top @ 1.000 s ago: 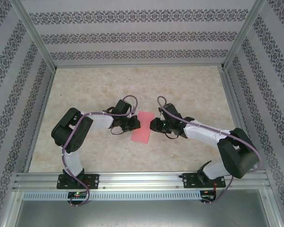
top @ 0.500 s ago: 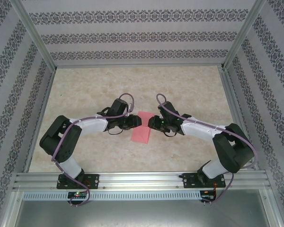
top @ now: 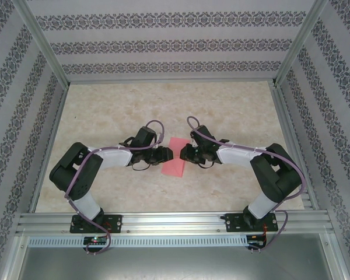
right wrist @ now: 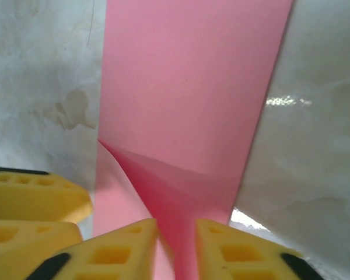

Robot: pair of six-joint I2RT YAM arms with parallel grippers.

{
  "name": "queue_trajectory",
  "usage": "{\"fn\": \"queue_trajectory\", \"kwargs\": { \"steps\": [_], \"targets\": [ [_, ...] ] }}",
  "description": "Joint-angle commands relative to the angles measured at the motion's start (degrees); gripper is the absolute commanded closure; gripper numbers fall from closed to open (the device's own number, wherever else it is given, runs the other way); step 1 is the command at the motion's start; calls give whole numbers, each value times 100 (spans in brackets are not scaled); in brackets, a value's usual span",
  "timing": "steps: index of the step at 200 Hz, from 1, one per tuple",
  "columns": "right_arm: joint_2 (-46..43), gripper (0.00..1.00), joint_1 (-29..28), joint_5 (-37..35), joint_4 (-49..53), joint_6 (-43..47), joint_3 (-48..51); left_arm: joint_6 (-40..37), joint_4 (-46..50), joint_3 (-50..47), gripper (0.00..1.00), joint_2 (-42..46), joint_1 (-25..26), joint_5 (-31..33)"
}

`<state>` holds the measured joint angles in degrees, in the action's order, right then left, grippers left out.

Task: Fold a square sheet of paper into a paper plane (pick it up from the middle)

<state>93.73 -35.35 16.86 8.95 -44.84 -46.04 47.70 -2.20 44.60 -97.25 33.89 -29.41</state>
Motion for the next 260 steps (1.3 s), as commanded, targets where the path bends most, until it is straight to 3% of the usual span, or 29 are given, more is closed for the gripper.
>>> {"fn": "queue_trajectory", "kwargs": {
  "steps": [1,58,190,260],
  "targets": [
    [88,83,46,13,-216,41,-113,125,-377,-84,60,-135,57,-185],
    [44,92,122,-301,-461,-162,125,134,-317,-40,58,-276,62,-146],
    [58,92,170,-158,-883,-411,469,567,-1086,77,58,-722,68,-574],
    [-188,91,265,-456,-1021,-664,760,616,-890,-123,58,-435,71,-236]
  ]
}}
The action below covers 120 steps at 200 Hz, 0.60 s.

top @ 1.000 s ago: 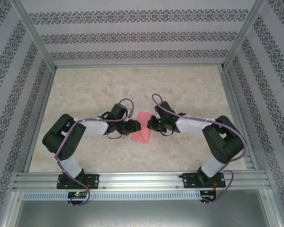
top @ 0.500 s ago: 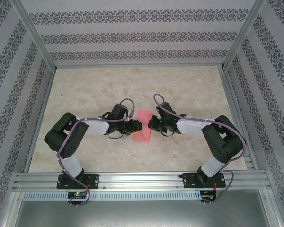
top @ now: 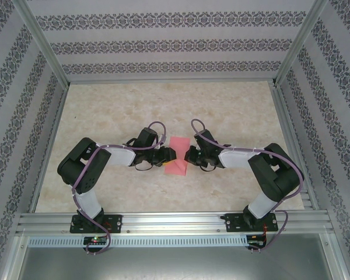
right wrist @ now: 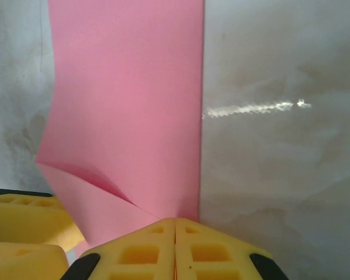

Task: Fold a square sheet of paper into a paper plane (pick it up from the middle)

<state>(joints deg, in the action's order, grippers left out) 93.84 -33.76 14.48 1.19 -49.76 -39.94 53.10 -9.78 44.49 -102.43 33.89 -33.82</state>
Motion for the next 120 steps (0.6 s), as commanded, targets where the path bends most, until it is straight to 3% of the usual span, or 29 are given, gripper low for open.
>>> {"fn": "queue_trajectory", "kwargs": {
  "steps": [1,79,120],
  "targets": [
    [-204,91,110,-222,-252,-173,152,77,-130,-114,58,83,73,212],
    [-223,89,161,-108,-444,-208,259,-220,-428,55,58,-4,66,-201],
    [-217,89,167,-73,-420,-183,233,-353,-526,-65,57,259,83,-30]
  ]
}}
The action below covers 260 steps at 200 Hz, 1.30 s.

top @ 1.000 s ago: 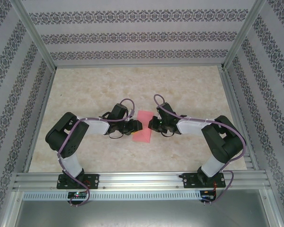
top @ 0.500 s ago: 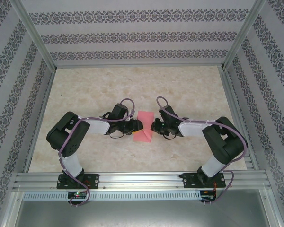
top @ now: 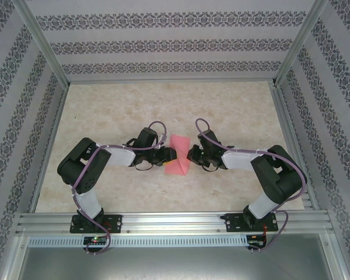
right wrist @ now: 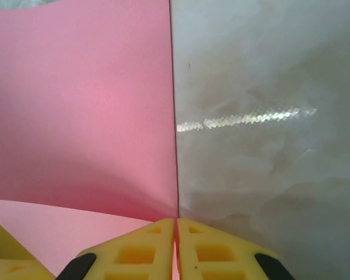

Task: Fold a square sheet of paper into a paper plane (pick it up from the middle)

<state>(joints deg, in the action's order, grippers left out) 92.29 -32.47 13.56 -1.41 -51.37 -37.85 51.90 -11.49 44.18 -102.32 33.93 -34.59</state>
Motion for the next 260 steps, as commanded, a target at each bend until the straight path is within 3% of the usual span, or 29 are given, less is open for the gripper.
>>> {"fn": "queue_trajectory", "kwargs": {
  "steps": [1,76,110,145,203,242,260],
  "targets": [
    [-58,89,34,17,-159,-21,23,-237,-364,-38,57,252,79,52],
    [-46,89,44,41,-140,-4,14,-423,-747,51,53,78,194,-141],
    [-64,86,39,93,-140,0,14,-417,-758,157,59,-171,234,-195],
    [-396,69,56,90,167,138,-144,-520,-700,219,69,-229,237,-180],
    [-1640,37,205,-762,1393,323,-290,-888,-428,368,89,-275,232,64],
    [-2461,20,341,-1235,1978,364,-264,-1210,51,466,94,131,239,345],
    [-2791,14,379,-1463,2230,400,-300,-1437,761,560,94,590,247,740]
  ]
}}
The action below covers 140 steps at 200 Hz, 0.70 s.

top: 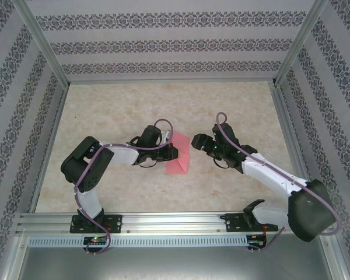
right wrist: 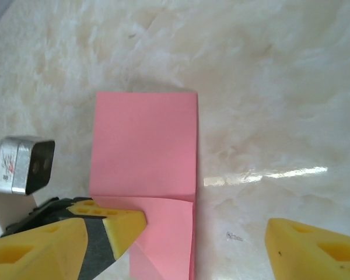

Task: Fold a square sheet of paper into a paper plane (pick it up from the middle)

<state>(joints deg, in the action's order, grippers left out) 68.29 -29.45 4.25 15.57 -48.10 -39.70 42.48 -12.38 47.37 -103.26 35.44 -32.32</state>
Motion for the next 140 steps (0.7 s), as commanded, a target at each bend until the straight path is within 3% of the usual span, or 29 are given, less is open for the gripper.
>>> {"fn": "queue_trajectory", "kwargs": {
  "steps": [1,25,70,112,140],
  "targets": [
    [-407,14,79,-549,546,72,-120,-526,908,252,94,715,95,536],
    [-691,8,93,-934,795,-67,-93,-1005,2561,702,94,1363,168,1535],
    [-917,7,142,-1058,946,-380,-96,-1711,4920,1851,94,1964,538,3604],
    [-941,6,175,-1050,1283,-468,-214,-2111,6313,2833,94,1352,1014,6389],
    [-1008,6,246,-1129,1359,-512,-100,-2195,6544,2994,94,562,1242,7567]
  ]
}}
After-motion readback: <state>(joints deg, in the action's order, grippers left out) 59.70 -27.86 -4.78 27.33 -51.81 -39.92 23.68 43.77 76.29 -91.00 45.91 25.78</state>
